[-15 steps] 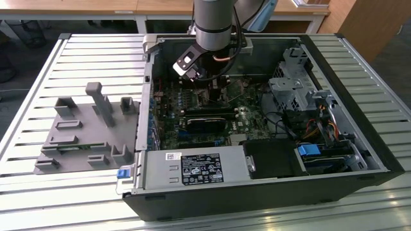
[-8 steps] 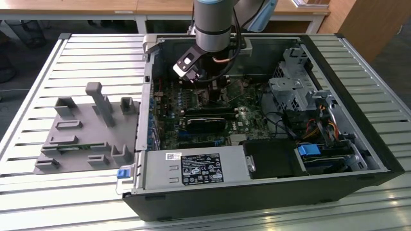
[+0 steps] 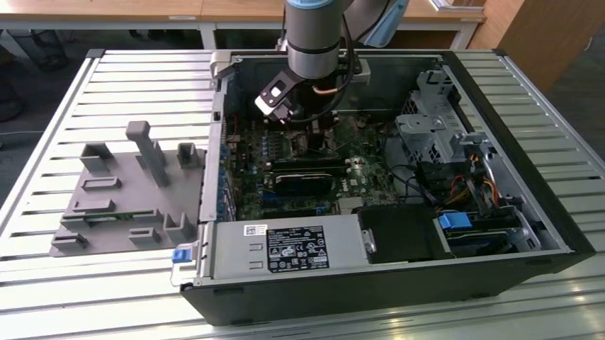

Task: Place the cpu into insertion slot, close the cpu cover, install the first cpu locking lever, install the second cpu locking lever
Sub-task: 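Place the cpu into insertion slot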

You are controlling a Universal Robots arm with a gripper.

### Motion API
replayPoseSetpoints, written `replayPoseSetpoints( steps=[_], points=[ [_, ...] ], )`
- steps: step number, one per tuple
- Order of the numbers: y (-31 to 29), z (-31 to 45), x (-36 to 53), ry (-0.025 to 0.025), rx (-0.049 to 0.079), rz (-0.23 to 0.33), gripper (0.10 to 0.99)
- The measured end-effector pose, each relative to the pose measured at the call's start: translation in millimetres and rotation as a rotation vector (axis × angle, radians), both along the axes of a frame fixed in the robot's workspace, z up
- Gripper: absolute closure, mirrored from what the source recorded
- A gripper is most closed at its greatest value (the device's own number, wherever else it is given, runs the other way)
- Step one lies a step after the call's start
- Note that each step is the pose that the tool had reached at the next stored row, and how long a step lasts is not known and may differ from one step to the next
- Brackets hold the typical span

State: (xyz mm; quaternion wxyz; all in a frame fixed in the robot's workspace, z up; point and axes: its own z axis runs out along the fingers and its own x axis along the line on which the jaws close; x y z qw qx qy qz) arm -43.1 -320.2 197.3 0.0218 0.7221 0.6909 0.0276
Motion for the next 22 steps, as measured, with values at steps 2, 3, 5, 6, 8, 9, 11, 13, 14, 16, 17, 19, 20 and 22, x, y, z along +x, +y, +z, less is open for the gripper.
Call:
replayPoseSetpoints(
  steps=[2, 3, 5, 6, 8, 9, 11, 13, 14, 16, 17, 19, 20, 22],
  points=[
    [0.2, -1.2, 0.0, 0.0001, 0.000, 0.000, 0.561],
    [0.1, -1.3, -0.1, 0.0003, 0.000, 0.000, 0.561],
    [0.2, -1.4, 0.0, 0.0002, 0.000, 0.000, 0.561],
    [0.2, -1.4, 0.0, 0.0002, 0.000, 0.000, 0.561],
    [0.2, -1.5, 0.0, 0.0001, 0.000, 0.000, 0.561],
    [0.2, -1.5, 0.0, 0.0001, 0.000, 0.000, 0.561],
    [0.2, -1.5, 0.0, 0.0001, 0.000, 0.000, 0.561],
    [0.3, -1.7, 0.1, -0.0003, 0.000, 0.000, 0.549],
    [0.3, -1.7, 0.0, -0.0002, 0.000, 0.000, 0.549],
    [0.2, -1.6, 0.0, -0.0001, 0.000, 0.000, 0.486],
    [0.2, -1.6, 0.0, 0.0000, 0.000, 0.000, 0.486],
    [0.2, -1.6, 0.0, 0.0000, 0.000, 0.000, 0.486],
    [0.2, -1.4, 0.0, 0.0001, 0.000, 0.000, 0.486],
    [0.4, -1.3, 0.0, 0.0000, 0.000, 0.000, 0.486]
  ],
)
